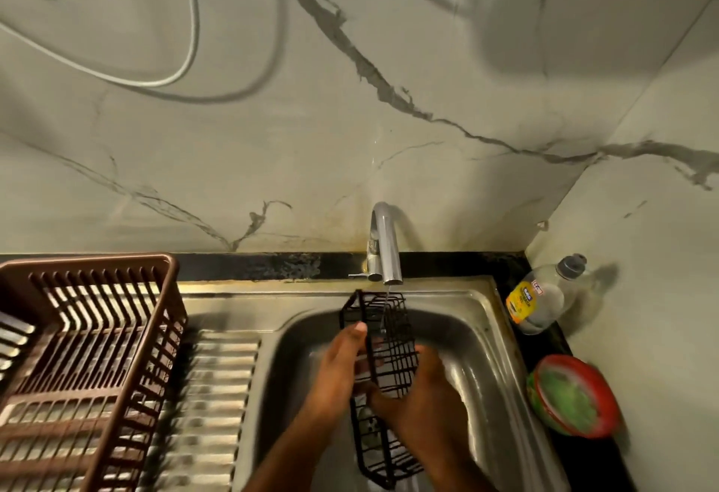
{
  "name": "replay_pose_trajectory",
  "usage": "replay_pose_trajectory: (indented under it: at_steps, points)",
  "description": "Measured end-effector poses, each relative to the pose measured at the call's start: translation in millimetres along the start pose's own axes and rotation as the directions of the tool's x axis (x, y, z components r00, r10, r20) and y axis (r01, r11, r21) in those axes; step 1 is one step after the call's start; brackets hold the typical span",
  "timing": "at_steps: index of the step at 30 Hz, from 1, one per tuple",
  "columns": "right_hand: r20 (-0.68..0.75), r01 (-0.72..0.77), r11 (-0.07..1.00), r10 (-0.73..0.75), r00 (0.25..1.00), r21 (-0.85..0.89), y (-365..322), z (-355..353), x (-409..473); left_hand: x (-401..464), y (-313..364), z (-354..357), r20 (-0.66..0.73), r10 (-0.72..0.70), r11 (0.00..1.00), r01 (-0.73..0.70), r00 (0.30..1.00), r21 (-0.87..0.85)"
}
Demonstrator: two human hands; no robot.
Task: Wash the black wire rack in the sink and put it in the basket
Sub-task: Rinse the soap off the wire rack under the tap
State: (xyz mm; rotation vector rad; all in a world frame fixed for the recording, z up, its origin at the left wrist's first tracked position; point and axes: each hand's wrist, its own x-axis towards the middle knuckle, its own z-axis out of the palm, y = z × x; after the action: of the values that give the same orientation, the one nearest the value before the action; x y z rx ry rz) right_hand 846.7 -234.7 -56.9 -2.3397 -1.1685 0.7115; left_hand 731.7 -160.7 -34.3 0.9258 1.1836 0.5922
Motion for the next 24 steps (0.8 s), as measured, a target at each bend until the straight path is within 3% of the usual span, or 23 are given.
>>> replay_pose_trajectory:
  at_steps: [4, 7, 10, 14, 19, 24]
  points:
    - [-0.038, 0.069, 0.994, -0.073, 0.997, -0.086, -15, 10, -5, 8, 15, 13, -0.075, -0.178, 0.962, 0.158, 0.981, -0.222]
    - [-0.012, 0.136, 0.99, -0.136, 0.991, -0.049, -6, 17, -2, 13, 17, 6, -0.11, -0.268, 0.934, 0.231, 0.957, -0.271]
    - [0.038, 0.224, 0.974, -0.226, 0.973, 0.04, 8, 19, 6, 17, 14, -1, -0.161, -0.27, 0.945, 0.229, 0.949, -0.232]
    - [0.137, 0.239, 0.971, -0.236, 0.962, -0.001, -1, 16, 31, 15, 5, 7, -0.185, -0.197, 0.978, 0.18, 0.963, -0.105]
    - [0.076, 0.321, 0.945, -0.316, 0.946, -0.058, -20, 6, 60, 26, 14, 17, -0.216, -0.174, 0.977, 0.141, 0.961, -0.163]
    - [0.182, 0.41, 0.898, -0.381, 0.906, -0.158, -21, 6, 30, 41, 15, 18, -0.248, -0.209, 0.968, 0.164, 0.946, -0.192]
